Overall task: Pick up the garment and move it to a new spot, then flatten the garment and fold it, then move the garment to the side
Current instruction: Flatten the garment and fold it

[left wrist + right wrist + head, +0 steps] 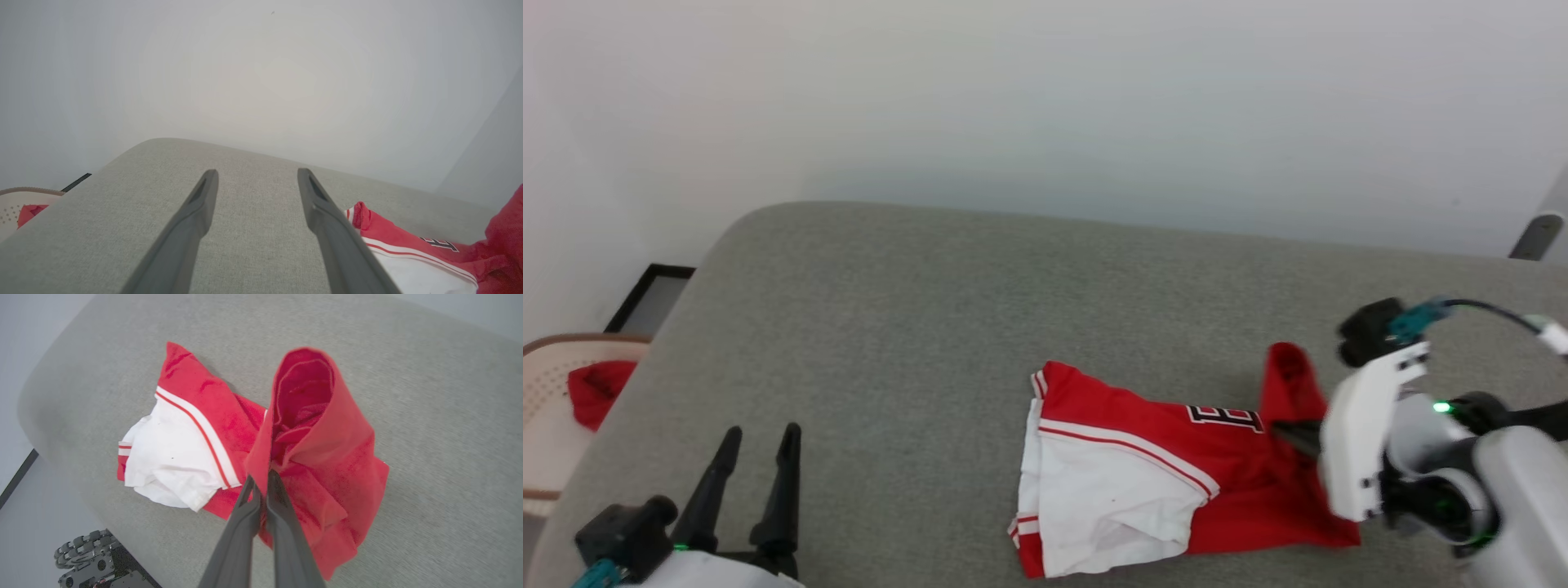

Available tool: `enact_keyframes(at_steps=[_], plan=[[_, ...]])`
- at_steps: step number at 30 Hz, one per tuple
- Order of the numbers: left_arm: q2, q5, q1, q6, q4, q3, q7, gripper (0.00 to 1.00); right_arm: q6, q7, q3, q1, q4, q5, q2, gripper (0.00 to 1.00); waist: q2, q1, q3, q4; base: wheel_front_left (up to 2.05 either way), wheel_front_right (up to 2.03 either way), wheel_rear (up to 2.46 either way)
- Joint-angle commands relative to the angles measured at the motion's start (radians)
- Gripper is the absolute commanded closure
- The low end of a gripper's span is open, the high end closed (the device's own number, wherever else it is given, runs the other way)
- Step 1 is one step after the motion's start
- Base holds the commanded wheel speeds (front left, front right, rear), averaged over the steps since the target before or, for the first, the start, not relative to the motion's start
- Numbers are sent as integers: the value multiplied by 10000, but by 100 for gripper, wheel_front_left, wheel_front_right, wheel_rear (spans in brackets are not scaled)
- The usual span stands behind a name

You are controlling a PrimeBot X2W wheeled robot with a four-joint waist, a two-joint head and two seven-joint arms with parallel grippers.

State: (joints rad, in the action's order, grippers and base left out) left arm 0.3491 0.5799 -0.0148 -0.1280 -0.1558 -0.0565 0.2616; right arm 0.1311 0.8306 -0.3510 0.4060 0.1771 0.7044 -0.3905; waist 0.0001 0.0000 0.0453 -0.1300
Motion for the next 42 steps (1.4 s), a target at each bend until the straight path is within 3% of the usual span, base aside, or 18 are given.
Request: enact_keyframes(at_steps=[1,9,19,21,22,31,42], plan=[[-38,52,176,-41,-47,-100,33,0,-6,-125,-366,180,69,28,238,100,-1,0,29,-329,0,0,0],[-67,137,626,-41,-298,-716,33,0,-6,-834,-1615,650,1116,-86,1298,100,-1,0,41,-1070,0,0,0],[-75,336,905,-42,-592,-1174,33,0,-6,-1995,-2347,1034,3362,-226,2398,100,-1,0,91,-1582,0,0,0],[-79,379,895,-42,-634,-1156,33,0,-6,-2345,-2378,1187,3690,-370,2452,56,-1,0,111,-1600,0,0,0],[-79,416,875,-42,-637,-1139,33,0,-6,-2471,-2420,1230,3846,-417,2481,0,-1,0,119,-1591,0,0,0],[75,536,419,-42,-596,-708,21,0,-6,-2776,-2474,1464,3791,332,2471,0,-1,0,279,-1102,0,0,0],[165,207,-172,-42,-372,10,21,0,-6,-4678,-1595,1075,2271,-110,1035,0,-1,0,405,43,0,0,0]])
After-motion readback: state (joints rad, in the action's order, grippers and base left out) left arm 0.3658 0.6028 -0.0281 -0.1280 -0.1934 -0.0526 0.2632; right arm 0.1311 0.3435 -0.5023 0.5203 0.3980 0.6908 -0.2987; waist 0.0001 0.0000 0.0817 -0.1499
